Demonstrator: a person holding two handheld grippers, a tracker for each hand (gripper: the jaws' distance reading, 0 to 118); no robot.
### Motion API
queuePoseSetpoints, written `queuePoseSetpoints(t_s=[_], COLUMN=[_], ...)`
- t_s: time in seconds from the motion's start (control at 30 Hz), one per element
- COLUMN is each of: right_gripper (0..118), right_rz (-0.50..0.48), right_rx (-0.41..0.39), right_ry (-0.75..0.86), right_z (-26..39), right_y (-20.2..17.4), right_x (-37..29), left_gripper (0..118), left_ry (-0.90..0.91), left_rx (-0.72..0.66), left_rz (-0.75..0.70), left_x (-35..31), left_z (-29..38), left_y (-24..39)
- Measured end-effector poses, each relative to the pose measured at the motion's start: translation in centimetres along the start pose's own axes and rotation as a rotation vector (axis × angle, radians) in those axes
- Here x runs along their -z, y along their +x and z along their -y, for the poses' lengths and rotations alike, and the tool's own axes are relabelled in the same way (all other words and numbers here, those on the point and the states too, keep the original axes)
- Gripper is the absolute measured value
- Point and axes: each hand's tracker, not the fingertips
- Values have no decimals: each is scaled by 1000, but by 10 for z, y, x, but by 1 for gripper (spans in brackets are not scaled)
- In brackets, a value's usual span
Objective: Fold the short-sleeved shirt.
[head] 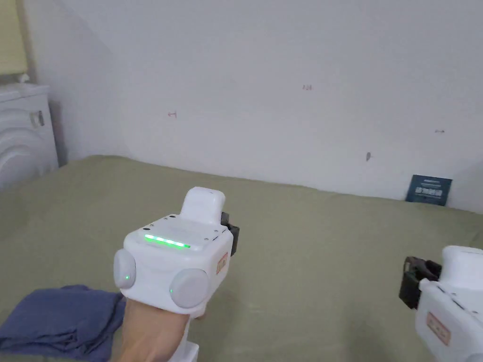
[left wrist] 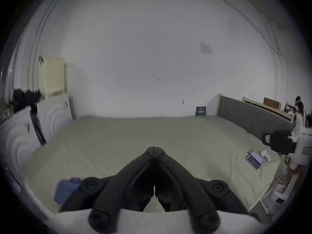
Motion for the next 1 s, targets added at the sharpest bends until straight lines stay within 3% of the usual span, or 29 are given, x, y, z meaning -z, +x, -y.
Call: queuePoseSetpoints(t_s=[0.17,0.8,0.83,0.87,0.9,0.93,0.97,1.0], right_gripper=[0,0,5,29,67,118,114,115], right_rz=[17,35,33,33,38,41,47,82], right_rx=[-67,-29,-27,-26,-31,-35,-36,-23], right_ry=[69,120,120,118,111,95,73,122], right_z=[-6,-19,-21,-22,-23,-24,-24,-22], right_y=[-14,-6,-5,-6,-6,-5,-4,-2], right_x=[-17,-24,-23,-24,-23,-20,-16,-20], left_gripper=[0,1,6,19,47,96,117,118], left_ry=[84,51,47,37,25,34,24,23], left_rx=[32,13,12,14,22,12,12,3], left_rz=[23,10,11,10,-6,-39,-62,-65], left_x=[-15,-20,-19,-17,-15,-12,-11,-9], left_z=[-1,-18,-19,-20,-20,-20,-20,-20], left_y=[44,39,41,41,43,43,44,44])
